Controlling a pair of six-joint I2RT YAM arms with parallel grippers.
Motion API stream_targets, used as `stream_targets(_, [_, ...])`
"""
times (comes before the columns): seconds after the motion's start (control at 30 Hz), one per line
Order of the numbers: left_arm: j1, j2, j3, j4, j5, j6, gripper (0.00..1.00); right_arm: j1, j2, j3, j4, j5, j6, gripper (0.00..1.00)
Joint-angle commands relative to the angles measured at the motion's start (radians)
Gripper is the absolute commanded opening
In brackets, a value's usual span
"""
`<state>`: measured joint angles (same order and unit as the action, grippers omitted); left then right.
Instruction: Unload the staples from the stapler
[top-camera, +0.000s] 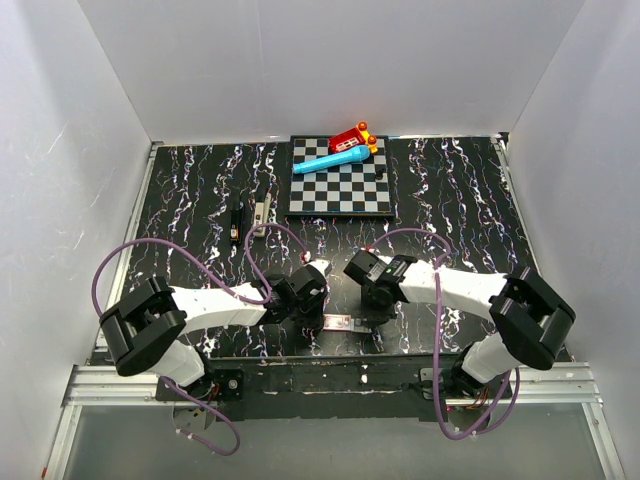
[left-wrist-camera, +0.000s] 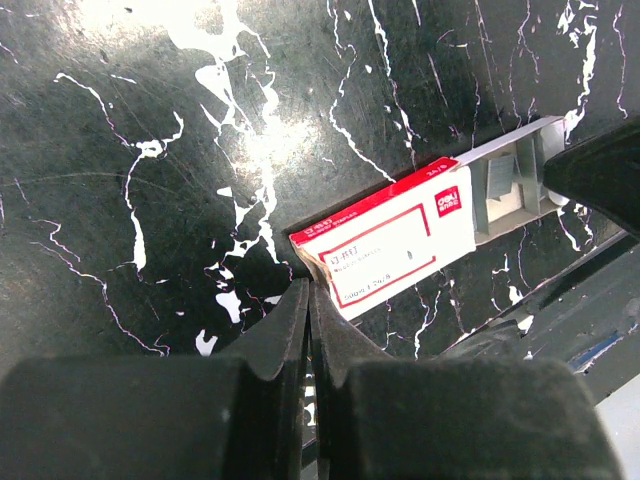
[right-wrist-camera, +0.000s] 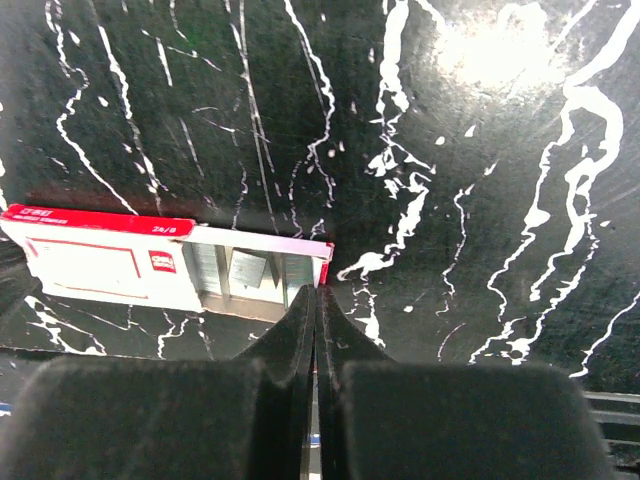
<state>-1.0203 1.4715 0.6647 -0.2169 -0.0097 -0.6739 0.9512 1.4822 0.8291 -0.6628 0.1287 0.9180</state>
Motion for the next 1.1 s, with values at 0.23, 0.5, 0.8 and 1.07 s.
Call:
stream_targets(0.23, [0.002,0.044,-0.053,-0.107,-0.016,0.013,0.0,0.031,0.05,0.087,0.048,-0.011,0.032,0.01])
stream_targets(0.5, [0.002,0.041,-0.05,-0.107,-0.016,0.014,0.0,0.05,0.125,0.148,0.083,-0.034,0.013,0.01])
stream_targets(0.8, [0.002,0.042,-0.039,-0.113,-0.019,0.019,0.0,0.072,0.196,0.215,0.126,-0.063,-0.014,0.01])
stream_targets(1.07, [0.0,0.055,-0.024,-0.119,-0.026,0.022,0.0,0.073,0.152,0.208,0.097,-0.006,-0.047,0.05])
